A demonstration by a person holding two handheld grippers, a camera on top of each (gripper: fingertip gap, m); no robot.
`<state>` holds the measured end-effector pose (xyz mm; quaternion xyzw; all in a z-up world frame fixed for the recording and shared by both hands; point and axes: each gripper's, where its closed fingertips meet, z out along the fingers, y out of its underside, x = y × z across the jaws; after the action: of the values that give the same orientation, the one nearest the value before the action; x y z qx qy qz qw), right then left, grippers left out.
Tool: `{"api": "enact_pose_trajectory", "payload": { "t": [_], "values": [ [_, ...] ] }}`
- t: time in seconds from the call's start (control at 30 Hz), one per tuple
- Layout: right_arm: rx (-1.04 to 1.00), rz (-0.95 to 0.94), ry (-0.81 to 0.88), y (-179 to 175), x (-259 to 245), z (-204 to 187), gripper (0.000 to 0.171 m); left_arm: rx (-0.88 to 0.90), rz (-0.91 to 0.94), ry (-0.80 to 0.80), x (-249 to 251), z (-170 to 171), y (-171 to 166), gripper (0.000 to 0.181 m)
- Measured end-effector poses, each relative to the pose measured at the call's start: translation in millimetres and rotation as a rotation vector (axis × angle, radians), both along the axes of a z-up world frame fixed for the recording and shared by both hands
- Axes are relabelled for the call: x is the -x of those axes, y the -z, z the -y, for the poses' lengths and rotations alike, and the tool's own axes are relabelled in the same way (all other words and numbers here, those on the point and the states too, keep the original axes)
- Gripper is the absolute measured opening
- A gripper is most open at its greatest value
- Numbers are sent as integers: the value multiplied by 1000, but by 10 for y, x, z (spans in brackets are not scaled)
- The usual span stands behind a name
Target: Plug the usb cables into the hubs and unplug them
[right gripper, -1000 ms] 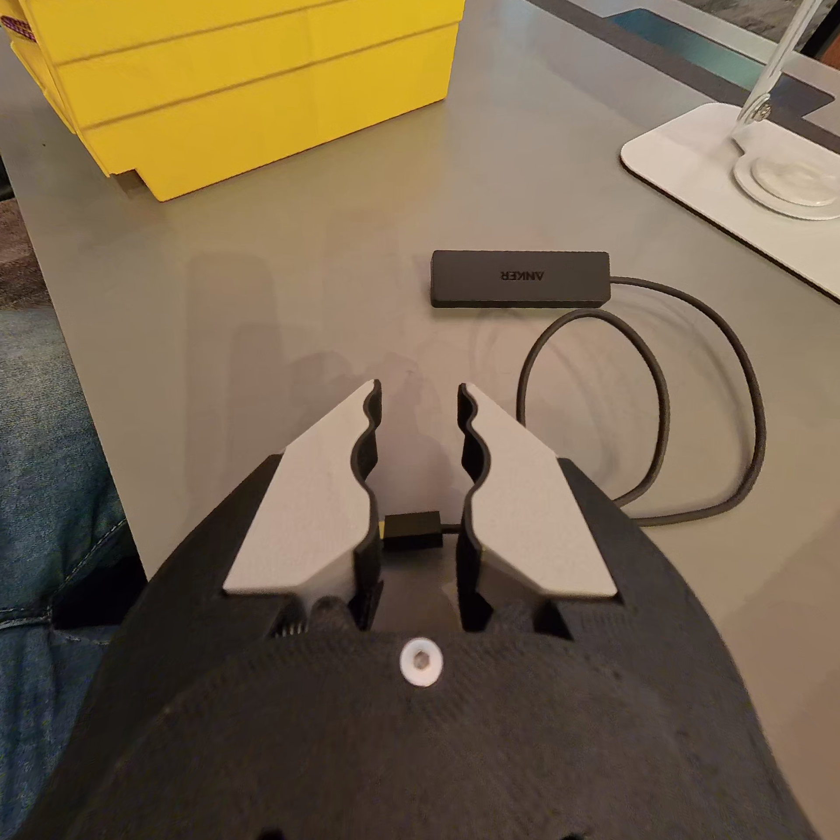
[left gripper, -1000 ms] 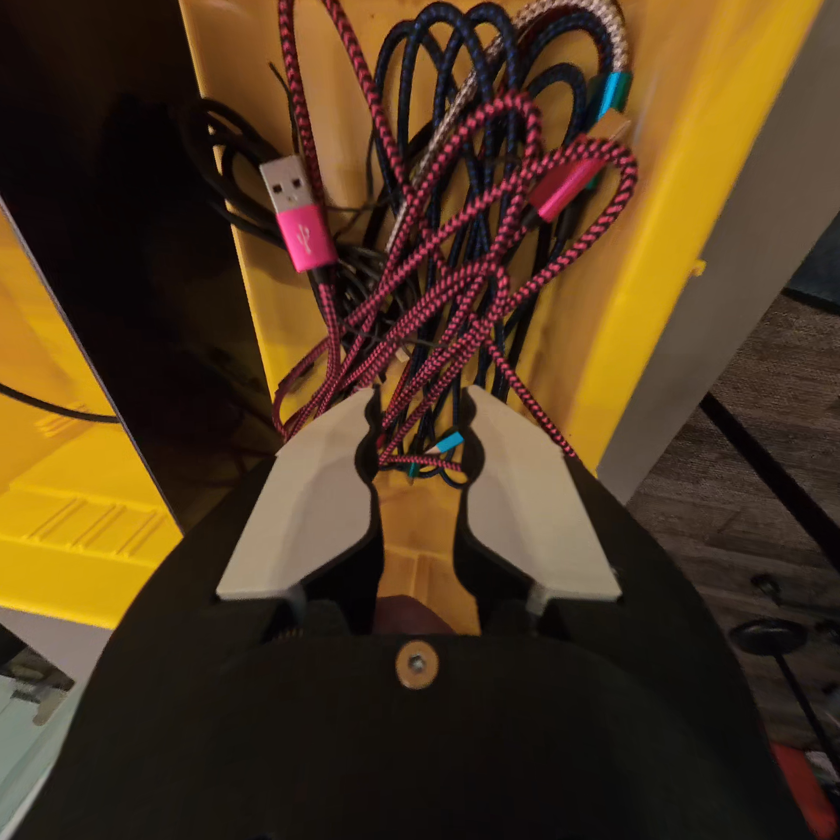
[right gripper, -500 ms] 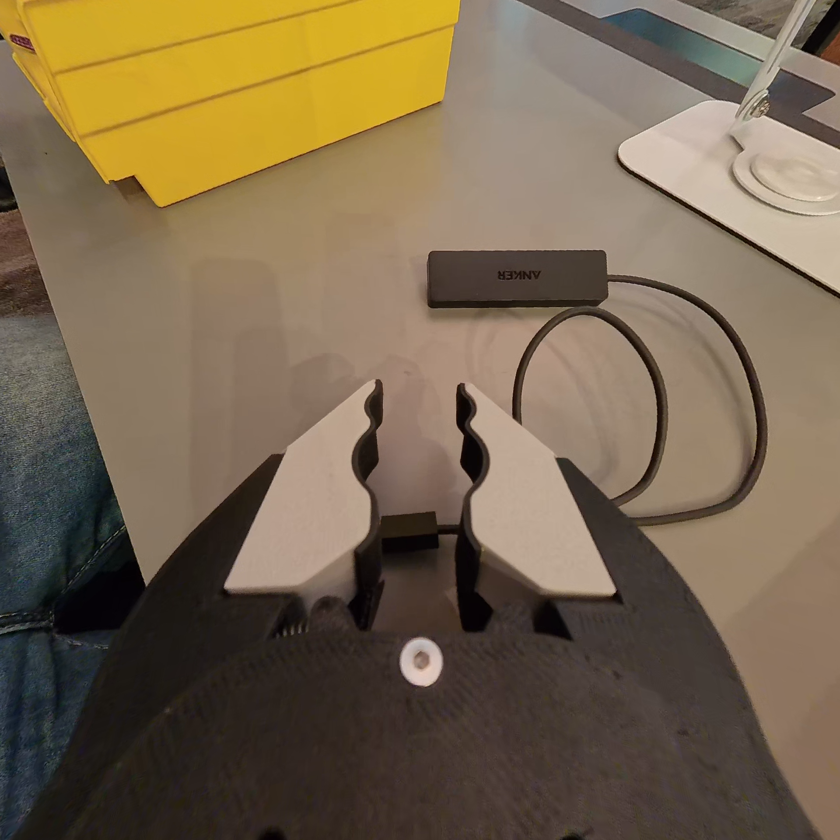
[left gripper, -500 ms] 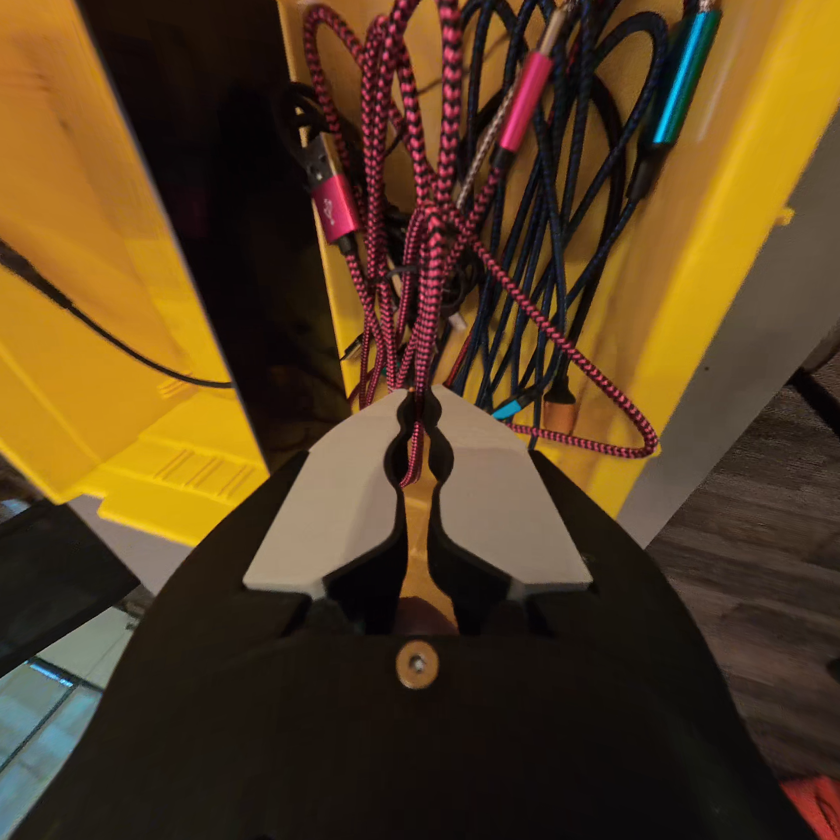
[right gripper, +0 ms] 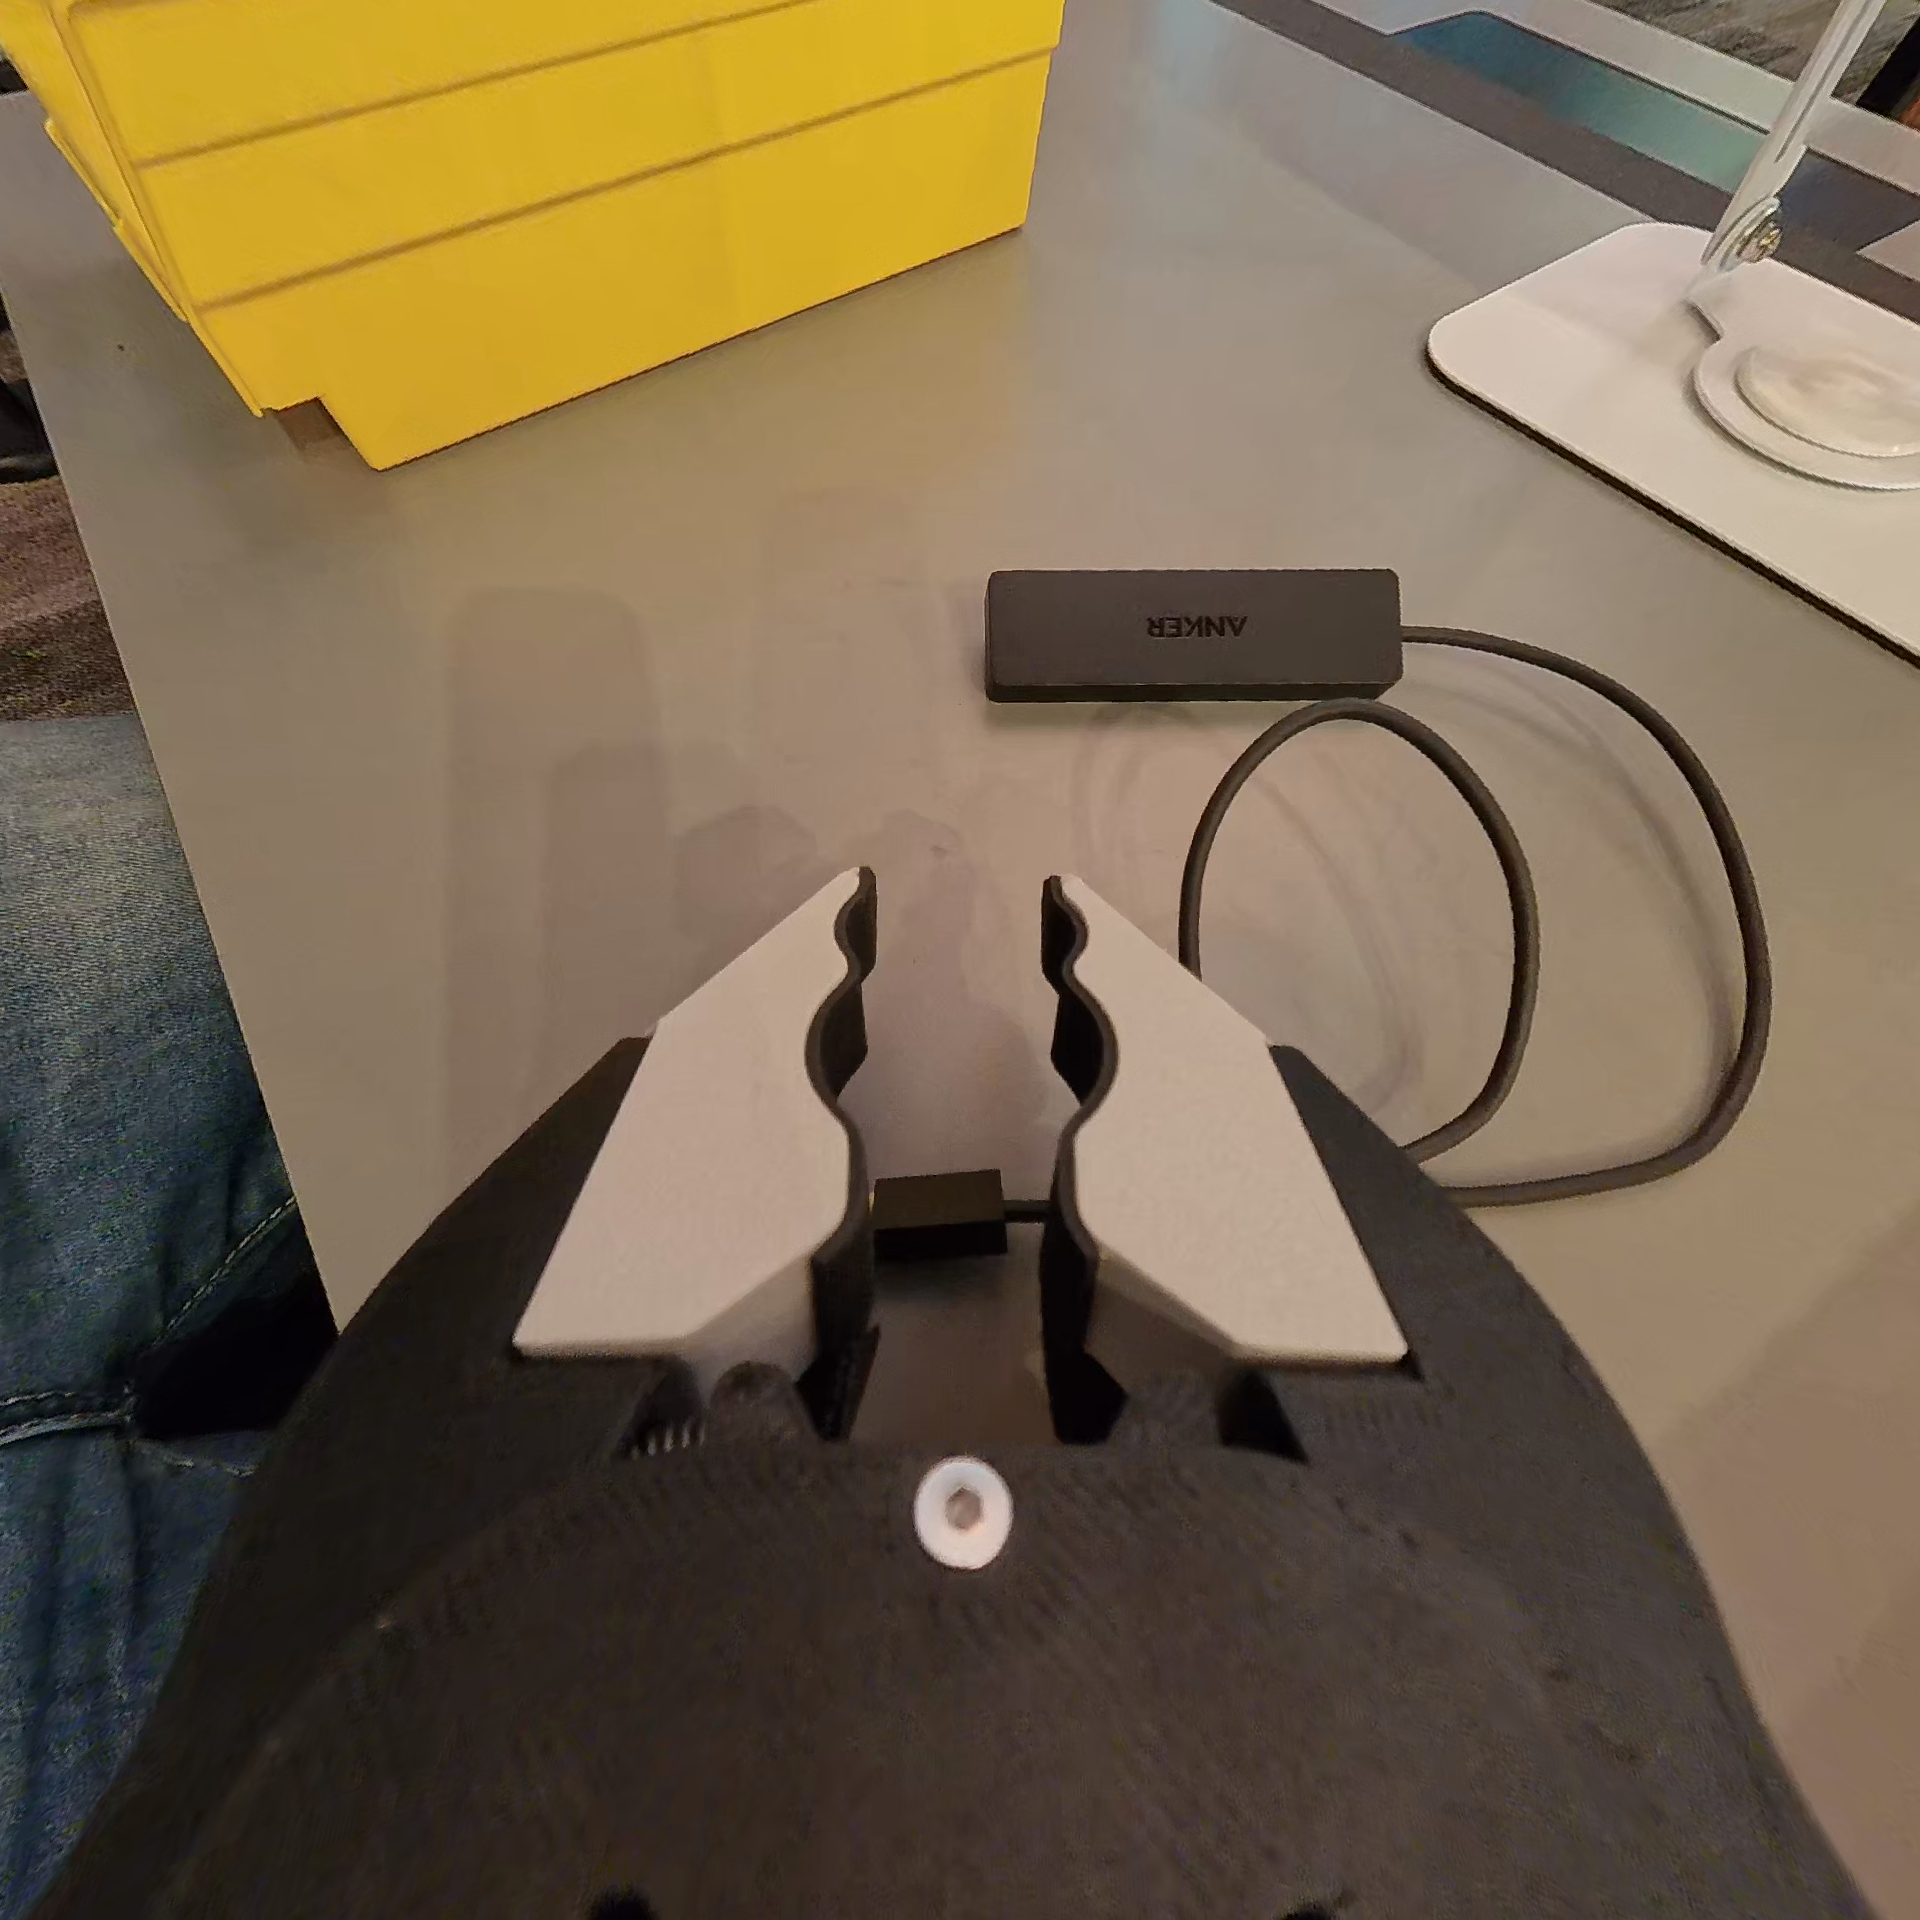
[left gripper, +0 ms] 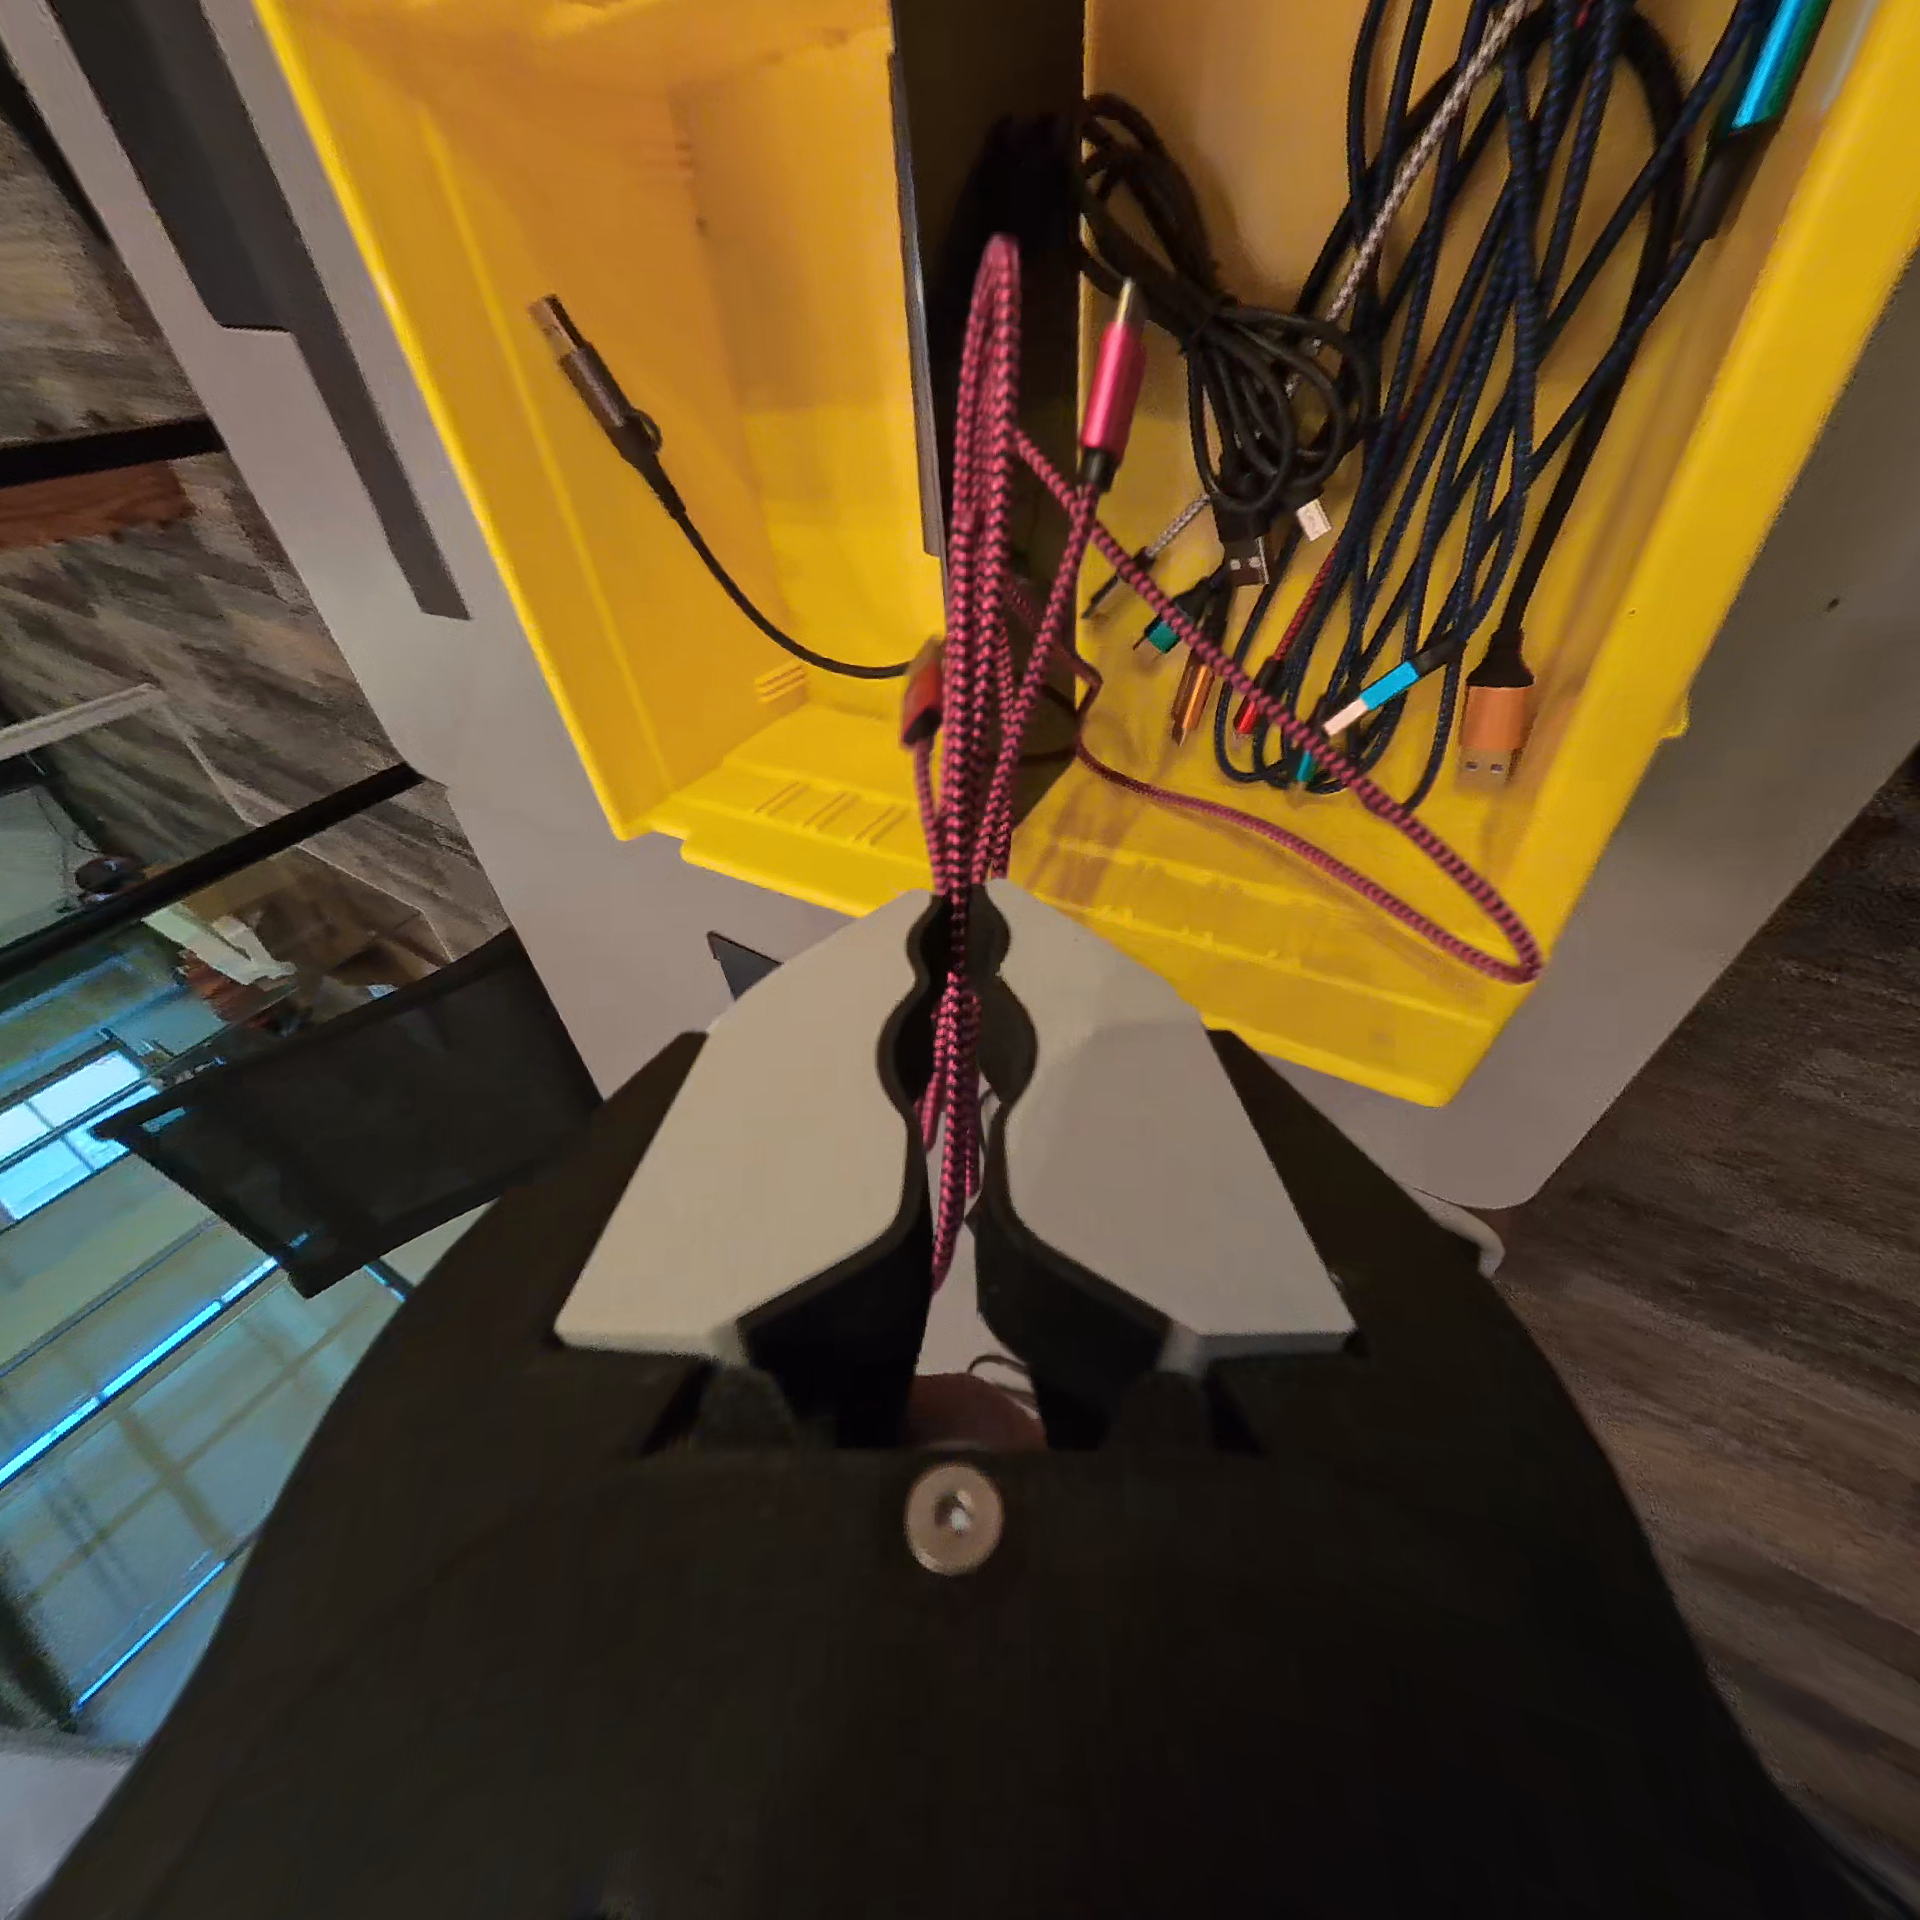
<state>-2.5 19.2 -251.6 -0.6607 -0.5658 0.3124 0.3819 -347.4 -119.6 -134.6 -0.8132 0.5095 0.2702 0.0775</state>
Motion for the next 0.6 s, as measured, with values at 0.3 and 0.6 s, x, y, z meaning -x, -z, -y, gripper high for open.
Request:
{"api": "enact_pose_trajectory", "payload": {
  "t": [0.3,0.6],
  "values": [
    [4,3,-6,6,5,7,29,-120,27,31,-110,-76,-434,2],
    [6,3,-12,7,7,14,30,-240,15,73,-249,-159,-689,2]
  ]
}}
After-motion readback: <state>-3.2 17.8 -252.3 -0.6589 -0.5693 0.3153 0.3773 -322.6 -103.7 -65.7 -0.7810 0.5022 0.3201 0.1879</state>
